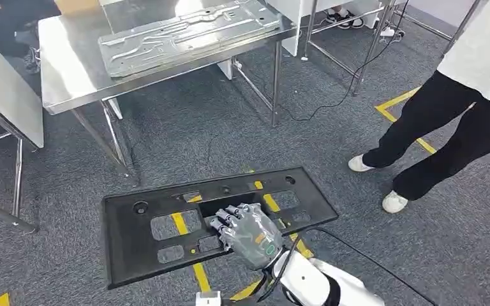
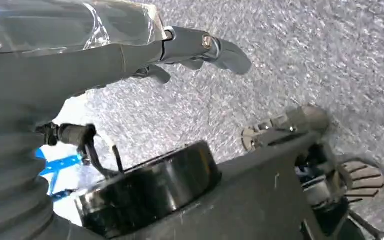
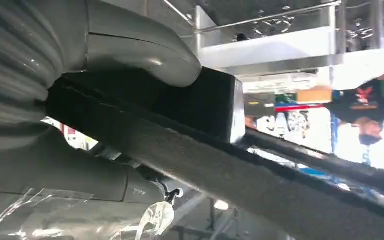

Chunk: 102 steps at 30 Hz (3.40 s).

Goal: Take the parts from the cabinet and place them on the table.

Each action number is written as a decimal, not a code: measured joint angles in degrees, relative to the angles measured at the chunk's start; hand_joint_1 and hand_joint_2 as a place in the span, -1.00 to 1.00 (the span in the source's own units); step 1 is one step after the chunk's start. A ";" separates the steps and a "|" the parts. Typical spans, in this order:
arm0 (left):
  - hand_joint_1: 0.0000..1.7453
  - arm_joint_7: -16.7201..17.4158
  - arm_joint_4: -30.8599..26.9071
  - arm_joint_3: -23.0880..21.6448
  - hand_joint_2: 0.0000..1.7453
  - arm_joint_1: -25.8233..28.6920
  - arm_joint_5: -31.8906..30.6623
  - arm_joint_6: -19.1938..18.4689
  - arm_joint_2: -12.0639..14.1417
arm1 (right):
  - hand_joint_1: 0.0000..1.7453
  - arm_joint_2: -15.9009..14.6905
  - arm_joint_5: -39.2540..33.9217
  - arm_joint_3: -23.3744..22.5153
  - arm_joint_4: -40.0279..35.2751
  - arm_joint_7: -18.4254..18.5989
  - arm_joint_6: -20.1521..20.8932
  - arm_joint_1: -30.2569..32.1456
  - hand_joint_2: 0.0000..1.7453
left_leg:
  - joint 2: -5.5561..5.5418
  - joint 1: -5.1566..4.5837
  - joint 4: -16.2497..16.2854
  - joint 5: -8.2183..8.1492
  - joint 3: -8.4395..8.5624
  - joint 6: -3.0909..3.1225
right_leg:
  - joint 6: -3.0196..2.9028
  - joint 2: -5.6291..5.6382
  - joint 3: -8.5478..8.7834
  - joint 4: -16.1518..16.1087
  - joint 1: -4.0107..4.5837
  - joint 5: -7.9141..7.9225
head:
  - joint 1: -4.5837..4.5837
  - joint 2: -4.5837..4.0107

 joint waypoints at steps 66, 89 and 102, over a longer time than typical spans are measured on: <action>-1.00 -0.04 -0.04 -0.07 1.00 -0.47 -0.63 0.13 -0.26 | 1.00 -0.35 0.13 -0.15 -0.28 0.37 0.04 0.59 1.00 | 0.16 0.53 18.08 -6.09 -9.60 -0.53 | -1.54 0.05 1.62 -1.90 0.90 0.05 | -0.57 0.00; -1.00 0.09 -0.04 -0.11 1.00 -0.01 -0.70 0.26 -0.28 | 1.00 -0.85 0.24 -0.09 -0.31 0.46 0.28 1.16 1.00 | -0.07 0.06 -0.10 0.59 0.28 0.77 | 0.02 -0.04 -0.58 -0.60 1.23 1.51 | -0.55 0.00; -1.00 0.07 -0.04 -0.07 1.00 -0.27 -0.72 0.28 -0.20 | 1.00 -0.83 0.31 -0.09 -0.26 0.57 0.81 1.09 1.00 | 0.35 0.91 1.72 6.66 -6.01 -0.57 | -0.85 0.16 4.78 -1.18 0.83 -2.87 | -0.59 -0.02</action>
